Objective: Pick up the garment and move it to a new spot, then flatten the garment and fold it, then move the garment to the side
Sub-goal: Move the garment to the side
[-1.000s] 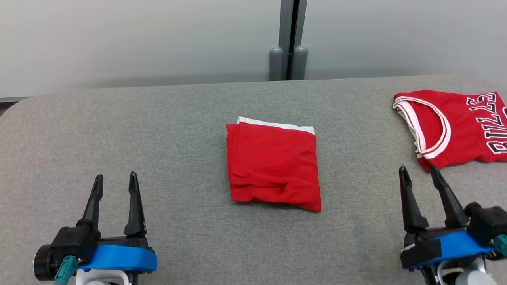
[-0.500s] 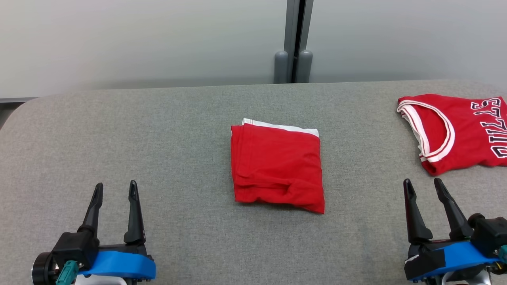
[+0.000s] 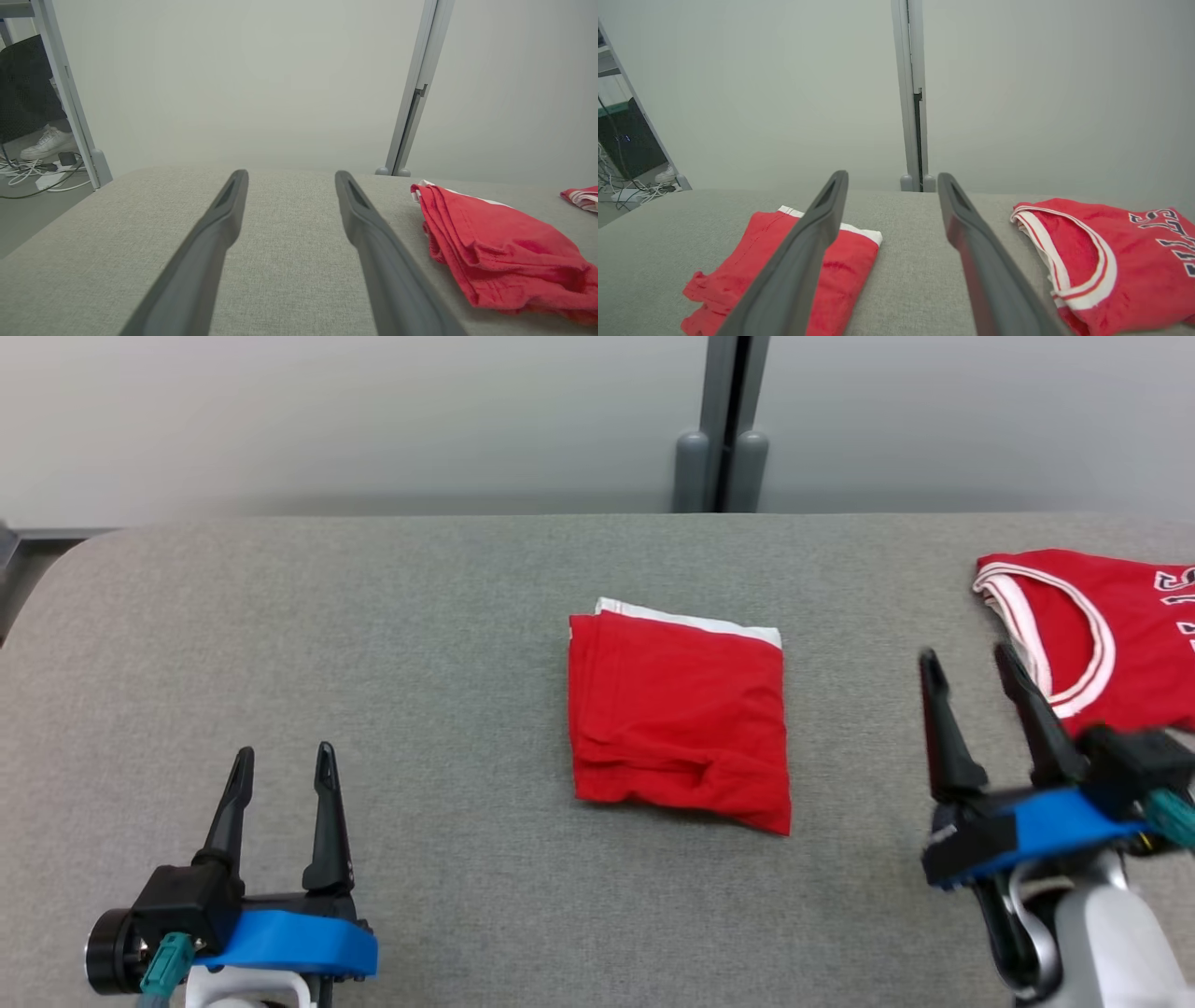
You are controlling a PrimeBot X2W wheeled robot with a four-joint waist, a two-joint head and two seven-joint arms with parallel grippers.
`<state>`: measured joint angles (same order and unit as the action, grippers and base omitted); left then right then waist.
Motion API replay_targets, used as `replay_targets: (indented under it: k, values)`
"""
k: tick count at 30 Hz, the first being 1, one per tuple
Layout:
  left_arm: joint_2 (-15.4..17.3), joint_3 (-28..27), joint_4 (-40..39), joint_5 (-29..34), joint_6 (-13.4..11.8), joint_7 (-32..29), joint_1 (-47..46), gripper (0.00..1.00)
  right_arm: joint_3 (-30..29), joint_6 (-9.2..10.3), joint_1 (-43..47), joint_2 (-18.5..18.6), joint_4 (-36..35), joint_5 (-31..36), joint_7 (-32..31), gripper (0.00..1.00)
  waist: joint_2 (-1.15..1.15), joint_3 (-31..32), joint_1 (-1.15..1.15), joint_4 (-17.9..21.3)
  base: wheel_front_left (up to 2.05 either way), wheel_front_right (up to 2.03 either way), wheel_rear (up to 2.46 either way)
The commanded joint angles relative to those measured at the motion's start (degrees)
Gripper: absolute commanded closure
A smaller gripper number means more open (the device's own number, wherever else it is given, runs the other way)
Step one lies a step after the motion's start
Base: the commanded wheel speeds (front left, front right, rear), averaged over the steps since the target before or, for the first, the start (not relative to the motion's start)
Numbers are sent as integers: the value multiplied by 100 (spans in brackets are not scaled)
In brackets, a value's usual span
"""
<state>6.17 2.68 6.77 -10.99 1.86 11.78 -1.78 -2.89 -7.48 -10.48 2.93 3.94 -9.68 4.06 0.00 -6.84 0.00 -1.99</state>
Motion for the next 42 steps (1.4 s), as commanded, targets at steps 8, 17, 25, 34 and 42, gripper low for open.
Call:
replay_targets:
  k: [8,17,25,34,42]
  values:
    - [-63,138,64,-48,2,89,-279,0,244,-4,-1028,2,823,217,-396,0,0,-318,0,-403,0,0,0]
    - [-124,255,277,-114,41,215,-552,0,78,-4,-1474,1,2132,350,-411,0,0,-698,0,-776,0,0,0]
    - [-155,308,415,-133,49,296,-722,0,70,-4,-1625,2,3238,75,-328,0,0,-854,0,-895,0,0,0]
    - [-164,399,548,-101,67,326,-804,0,629,-5,-1792,-26,4081,-914,-228,18,0,-852,0,-890,0,0,0]
    - [-140,406,572,-123,68,343,-843,0,864,-4,-2093,56,4147,-746,227,100,0,-922,0,-722,0,0,0]
